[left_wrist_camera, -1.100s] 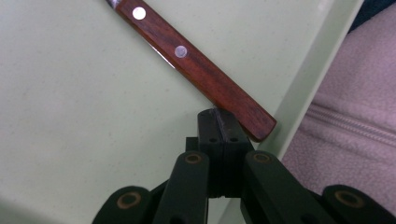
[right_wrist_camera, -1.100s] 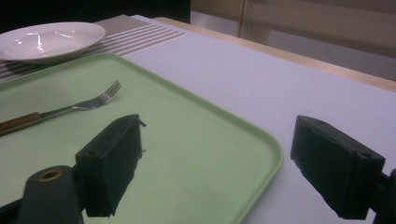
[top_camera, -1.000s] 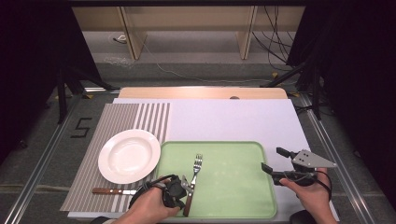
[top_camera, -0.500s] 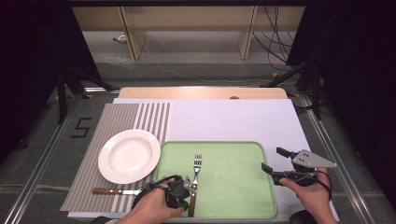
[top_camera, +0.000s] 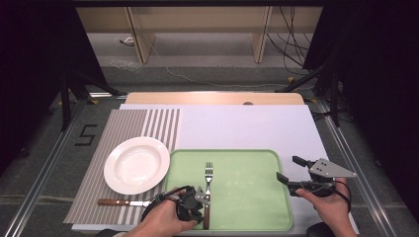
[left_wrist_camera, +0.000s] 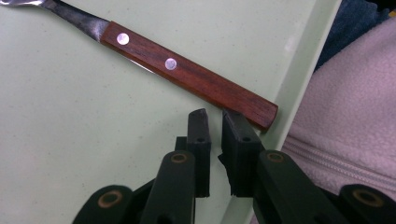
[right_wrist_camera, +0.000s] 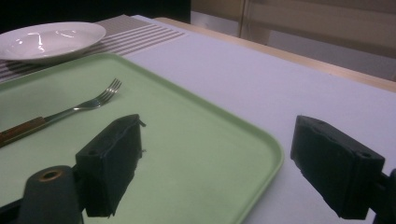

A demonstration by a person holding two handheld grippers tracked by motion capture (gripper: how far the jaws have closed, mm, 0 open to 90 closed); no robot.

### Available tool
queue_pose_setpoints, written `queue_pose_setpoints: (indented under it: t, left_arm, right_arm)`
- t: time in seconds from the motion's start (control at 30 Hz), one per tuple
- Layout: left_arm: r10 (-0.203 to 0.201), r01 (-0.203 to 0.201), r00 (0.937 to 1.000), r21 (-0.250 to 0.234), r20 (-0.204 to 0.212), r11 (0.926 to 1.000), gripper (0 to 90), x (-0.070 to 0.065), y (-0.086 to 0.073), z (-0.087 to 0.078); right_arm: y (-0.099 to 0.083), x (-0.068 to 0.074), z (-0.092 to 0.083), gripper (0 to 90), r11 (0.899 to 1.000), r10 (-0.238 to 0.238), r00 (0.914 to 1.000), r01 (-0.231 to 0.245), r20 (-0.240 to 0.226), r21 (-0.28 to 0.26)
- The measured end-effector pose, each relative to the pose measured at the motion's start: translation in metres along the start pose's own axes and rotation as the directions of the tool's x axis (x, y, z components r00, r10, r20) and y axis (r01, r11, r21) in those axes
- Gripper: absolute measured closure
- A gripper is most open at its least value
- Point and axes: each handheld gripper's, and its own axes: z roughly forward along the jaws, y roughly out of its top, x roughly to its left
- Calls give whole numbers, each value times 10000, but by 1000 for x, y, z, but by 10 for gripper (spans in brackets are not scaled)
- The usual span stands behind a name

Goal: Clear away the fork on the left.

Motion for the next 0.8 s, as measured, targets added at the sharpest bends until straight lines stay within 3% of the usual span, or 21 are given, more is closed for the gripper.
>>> queue_pose_setpoints:
  t: [0.57,0.8]
  left_arm:
    - [107,-108,9999,-124,-74,9999,765,-1,-1,0]
    - [177,-187,9996,-396,-239,9990,733,2,-2,-7]
  right_arm:
    - [0,0,0,176,10000,4,10000,-4,-3,-24]
    - [0,0,0,175,10000,6,10000,-6,-16,-28]
